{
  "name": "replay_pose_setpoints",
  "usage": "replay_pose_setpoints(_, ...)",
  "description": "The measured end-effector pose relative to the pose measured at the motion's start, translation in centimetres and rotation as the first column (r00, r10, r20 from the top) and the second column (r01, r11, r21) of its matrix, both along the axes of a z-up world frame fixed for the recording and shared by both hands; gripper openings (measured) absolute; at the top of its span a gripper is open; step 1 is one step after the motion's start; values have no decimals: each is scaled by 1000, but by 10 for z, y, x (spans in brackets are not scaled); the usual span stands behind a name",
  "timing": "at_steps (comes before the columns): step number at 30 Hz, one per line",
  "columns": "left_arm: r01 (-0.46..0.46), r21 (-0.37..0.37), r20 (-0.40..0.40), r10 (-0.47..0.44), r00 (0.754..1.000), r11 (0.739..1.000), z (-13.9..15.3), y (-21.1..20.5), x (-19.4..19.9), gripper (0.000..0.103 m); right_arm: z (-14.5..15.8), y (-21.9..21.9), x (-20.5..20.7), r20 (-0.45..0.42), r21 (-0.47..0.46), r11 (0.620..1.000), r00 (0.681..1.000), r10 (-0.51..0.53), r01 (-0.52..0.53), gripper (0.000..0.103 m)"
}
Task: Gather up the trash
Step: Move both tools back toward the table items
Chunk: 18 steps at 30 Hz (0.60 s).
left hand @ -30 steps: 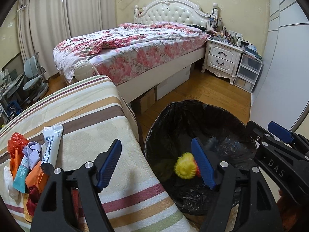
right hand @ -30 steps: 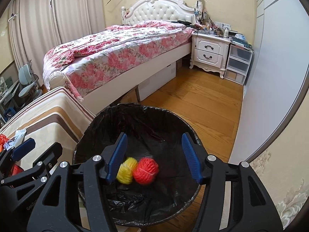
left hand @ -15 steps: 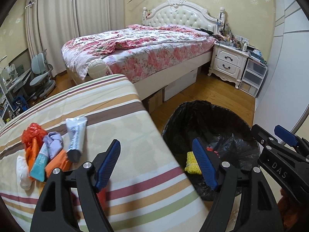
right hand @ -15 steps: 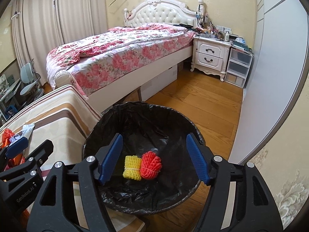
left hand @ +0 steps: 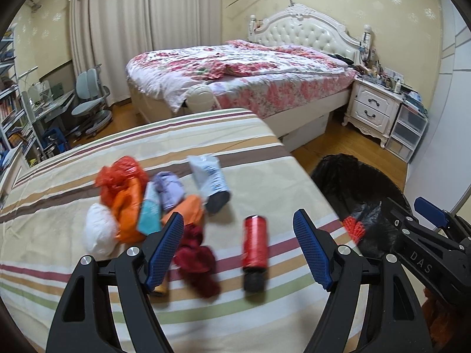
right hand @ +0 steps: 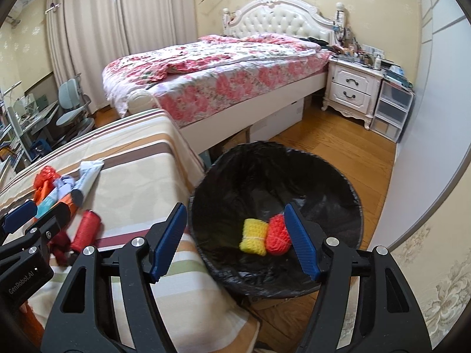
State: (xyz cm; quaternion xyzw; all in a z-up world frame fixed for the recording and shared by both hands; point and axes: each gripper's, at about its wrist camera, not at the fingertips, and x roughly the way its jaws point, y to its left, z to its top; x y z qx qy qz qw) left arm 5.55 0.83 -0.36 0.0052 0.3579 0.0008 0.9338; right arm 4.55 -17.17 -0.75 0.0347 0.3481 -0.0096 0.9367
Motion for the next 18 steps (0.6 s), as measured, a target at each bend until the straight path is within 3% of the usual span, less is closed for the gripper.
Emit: replay_pose_setpoints(18,-204,-7,-17,204,979,979,-8,108,-38,75,0,95,-10,-30,1,977,977,213,-213,67)
